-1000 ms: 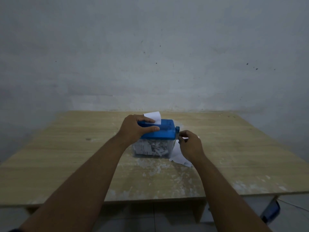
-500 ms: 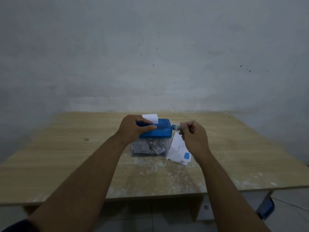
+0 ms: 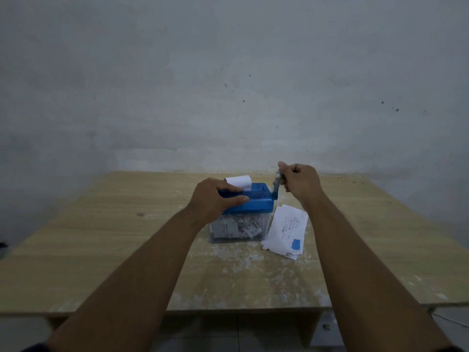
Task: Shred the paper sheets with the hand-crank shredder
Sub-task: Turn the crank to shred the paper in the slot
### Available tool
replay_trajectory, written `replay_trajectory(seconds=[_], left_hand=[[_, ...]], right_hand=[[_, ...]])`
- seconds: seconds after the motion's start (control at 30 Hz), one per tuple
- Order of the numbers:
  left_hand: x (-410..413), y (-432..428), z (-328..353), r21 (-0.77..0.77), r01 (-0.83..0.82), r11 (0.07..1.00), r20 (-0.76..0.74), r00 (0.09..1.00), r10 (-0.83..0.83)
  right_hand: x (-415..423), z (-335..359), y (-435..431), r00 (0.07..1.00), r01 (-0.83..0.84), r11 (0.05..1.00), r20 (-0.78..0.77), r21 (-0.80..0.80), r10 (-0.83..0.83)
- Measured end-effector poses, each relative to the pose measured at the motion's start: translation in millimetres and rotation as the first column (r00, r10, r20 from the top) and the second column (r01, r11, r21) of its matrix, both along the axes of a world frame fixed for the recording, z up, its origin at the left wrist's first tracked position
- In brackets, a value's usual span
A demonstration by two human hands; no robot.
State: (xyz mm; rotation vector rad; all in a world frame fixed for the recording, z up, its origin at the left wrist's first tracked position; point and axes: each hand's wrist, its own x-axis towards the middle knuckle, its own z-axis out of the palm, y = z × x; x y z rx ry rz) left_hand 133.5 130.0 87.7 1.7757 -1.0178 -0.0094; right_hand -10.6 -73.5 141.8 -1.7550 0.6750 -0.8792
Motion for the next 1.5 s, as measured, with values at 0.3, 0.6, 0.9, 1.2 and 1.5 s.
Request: replay_trajectory(seconds=[0.3, 0.6, 0.9, 1.2, 1.5], left_hand=[[1, 1, -3, 0.015, -0.001, 1.0, 0.032, 1.0, 0.001], [-1, 0, -5, 0.013, -0.012, 1.0, 0.075, 0.997, 0.011], [-4, 3, -1, -0.006, 0.025, 1.0, 0.12, 0.992, -0.024], [-6, 3, -1, -0.022, 0.029, 0.999, 0.118, 0.993, -0.027], [-4, 3, -2, 0.004, -0.011, 1.0, 0.107, 0.994, 0.01]], right_hand=[[24, -45, -12, 0.857, -0.056, 0.997, -0.515, -0.047, 0.024], [-12, -72, 6, 0.979, 0.073, 0.985, -0.176, -0.154, -0.1], [5, -28, 28, 0.955, -0.285, 0.898, -0.181, -0.334, 0.236], [18, -31, 25, 0.969, -0.233, 0.901, -0.17, -0.365, 0.181], [8, -42, 23, 0.986, -0.118, 0.966, -0.138, -0.23, 0.088]])
